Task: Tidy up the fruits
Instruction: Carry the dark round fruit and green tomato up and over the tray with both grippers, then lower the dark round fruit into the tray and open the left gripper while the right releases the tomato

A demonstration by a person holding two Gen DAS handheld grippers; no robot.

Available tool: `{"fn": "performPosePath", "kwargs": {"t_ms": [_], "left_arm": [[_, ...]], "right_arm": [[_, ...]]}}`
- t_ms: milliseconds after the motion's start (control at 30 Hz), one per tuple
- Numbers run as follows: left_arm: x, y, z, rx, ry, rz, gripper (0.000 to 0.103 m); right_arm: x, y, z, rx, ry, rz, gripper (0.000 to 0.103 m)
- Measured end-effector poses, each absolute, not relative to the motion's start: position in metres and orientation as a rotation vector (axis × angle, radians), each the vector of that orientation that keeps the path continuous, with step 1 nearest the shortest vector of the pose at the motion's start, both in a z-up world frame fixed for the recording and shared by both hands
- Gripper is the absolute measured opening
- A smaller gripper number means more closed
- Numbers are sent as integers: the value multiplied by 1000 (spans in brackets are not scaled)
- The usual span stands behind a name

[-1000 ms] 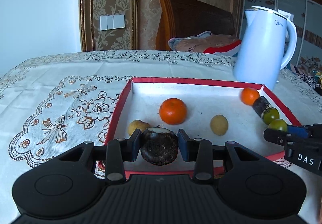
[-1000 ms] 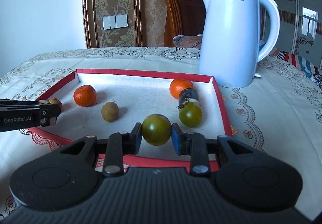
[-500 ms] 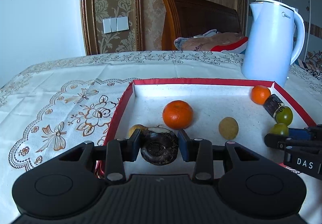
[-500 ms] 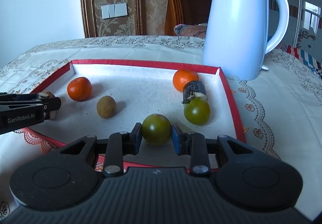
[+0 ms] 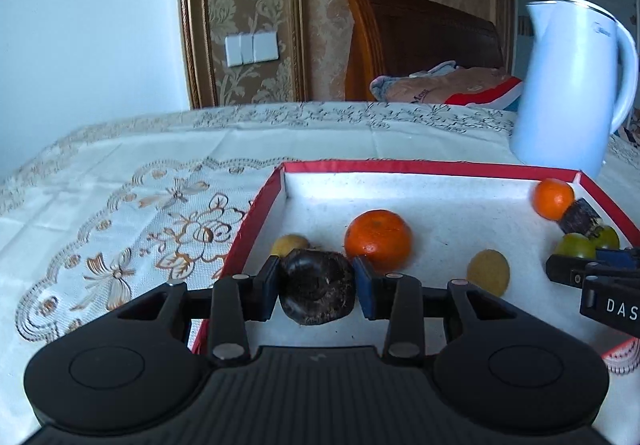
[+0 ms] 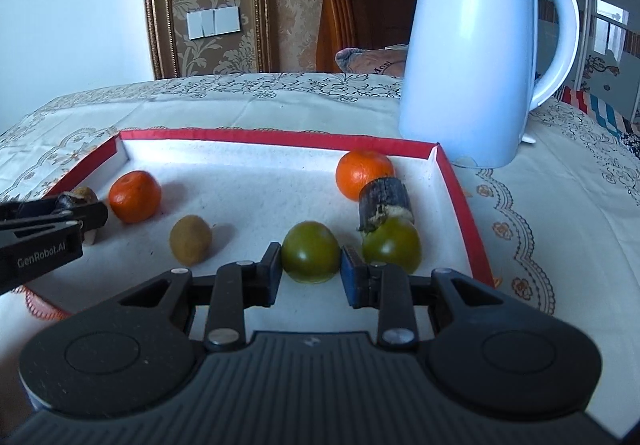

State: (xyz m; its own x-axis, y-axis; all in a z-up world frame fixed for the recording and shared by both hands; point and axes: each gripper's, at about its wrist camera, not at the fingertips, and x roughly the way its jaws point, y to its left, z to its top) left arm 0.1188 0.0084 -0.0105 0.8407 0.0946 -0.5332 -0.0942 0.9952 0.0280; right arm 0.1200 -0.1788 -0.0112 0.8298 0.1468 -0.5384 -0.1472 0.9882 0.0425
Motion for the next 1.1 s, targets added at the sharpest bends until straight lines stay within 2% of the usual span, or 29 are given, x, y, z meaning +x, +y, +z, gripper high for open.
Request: {"fn": "performPosePath", "kwargs": {"t_ms": [500,667,767,833,933,1000,1100], "left_arm": [[129,14,-17,-14,593,122,39],[130,14,-18,-14,592,123,42],[129,12,-18,-7,593,106,53],[129,9,-18,3,595,91,59],[129,8,-18,5,595,89,61],[129,6,-18,5,597,78,67],[131,2,-19,18,604,57,75]], "right_arm": [[138,-175,-11,-1,566,134,29],[136,-177,-11,12,566,136,29],[135,-178,-11,16,559,133,40],[132,-178,-10,15,547,131,54],[130,-179,-9,22,536,122,68],[129,-181,-9,30,529,119,84],[128,-182,-9,38,521,116,86]]}}
